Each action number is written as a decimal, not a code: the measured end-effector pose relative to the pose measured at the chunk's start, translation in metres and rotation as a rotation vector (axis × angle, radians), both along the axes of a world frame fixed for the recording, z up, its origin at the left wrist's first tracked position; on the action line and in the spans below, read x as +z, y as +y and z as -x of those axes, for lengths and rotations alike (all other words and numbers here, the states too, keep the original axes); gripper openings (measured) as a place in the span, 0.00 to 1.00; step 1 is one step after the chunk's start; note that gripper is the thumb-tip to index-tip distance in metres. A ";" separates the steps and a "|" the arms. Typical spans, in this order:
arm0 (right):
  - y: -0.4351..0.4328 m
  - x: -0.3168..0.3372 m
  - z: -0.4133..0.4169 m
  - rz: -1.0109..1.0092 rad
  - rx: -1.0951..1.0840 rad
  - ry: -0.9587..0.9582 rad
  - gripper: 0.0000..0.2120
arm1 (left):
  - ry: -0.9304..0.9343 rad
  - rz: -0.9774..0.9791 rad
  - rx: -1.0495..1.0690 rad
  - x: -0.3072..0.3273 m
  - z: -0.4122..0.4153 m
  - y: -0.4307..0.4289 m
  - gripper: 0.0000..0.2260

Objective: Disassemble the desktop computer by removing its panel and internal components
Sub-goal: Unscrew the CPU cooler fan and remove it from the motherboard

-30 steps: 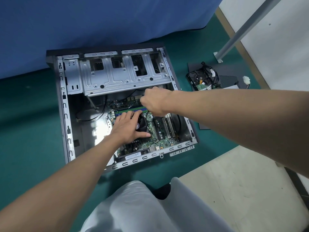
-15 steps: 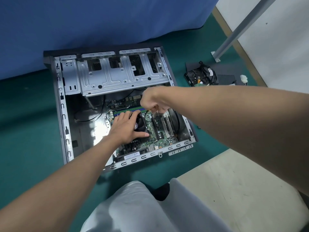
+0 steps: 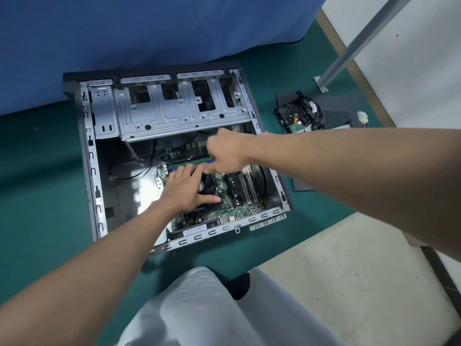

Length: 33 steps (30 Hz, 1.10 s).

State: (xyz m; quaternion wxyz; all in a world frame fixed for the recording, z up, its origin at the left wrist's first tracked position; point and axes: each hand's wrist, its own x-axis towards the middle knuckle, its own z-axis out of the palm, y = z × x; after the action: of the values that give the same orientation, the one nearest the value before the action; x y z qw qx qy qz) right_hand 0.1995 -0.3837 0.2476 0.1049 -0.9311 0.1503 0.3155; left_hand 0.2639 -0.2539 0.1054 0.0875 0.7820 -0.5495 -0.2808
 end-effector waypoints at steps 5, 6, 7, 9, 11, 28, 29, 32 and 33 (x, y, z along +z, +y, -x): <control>0.000 -0.003 -0.009 -0.297 -0.685 0.039 0.12 | 0.008 0.001 0.013 0.000 0.000 0.000 0.48; 0.001 -0.001 -0.010 -0.345 -0.697 0.059 0.12 | 0.009 0.000 0.012 0.000 0.000 0.000 0.49; 0.000 -0.002 -0.011 -0.304 -0.619 0.072 0.08 | 0.009 -0.003 0.012 0.000 0.000 0.000 0.49; 0.004 -0.002 -0.012 -0.061 -0.376 0.124 0.09 | 0.003 -0.006 0.008 0.001 0.001 0.000 0.49; 0.009 0.000 -0.010 0.114 -0.148 0.099 0.09 | -0.004 -0.007 0.005 0.001 0.001 -0.001 0.48; 0.000 0.002 -0.010 -0.499 -0.937 0.192 0.08 | 0.012 -0.004 0.022 0.001 0.001 0.001 0.48; 0.001 0.005 -0.008 -0.455 -0.835 0.124 0.08 | 0.013 -0.001 0.022 0.001 0.001 0.001 0.47; 0.007 0.006 -0.003 0.022 -0.333 0.106 0.10 | 0.013 -0.002 0.022 0.001 0.001 0.000 0.47; 0.010 0.005 -0.001 0.146 -0.162 0.108 0.07 | 0.010 -0.003 0.022 0.001 0.001 0.000 0.46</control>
State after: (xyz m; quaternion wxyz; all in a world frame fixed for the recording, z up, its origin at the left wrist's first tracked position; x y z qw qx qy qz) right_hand 0.2002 -0.3739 0.2528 0.0538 -0.9028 0.2528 0.3438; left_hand 0.2625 -0.2543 0.1060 0.0920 0.7867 -0.5401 -0.2843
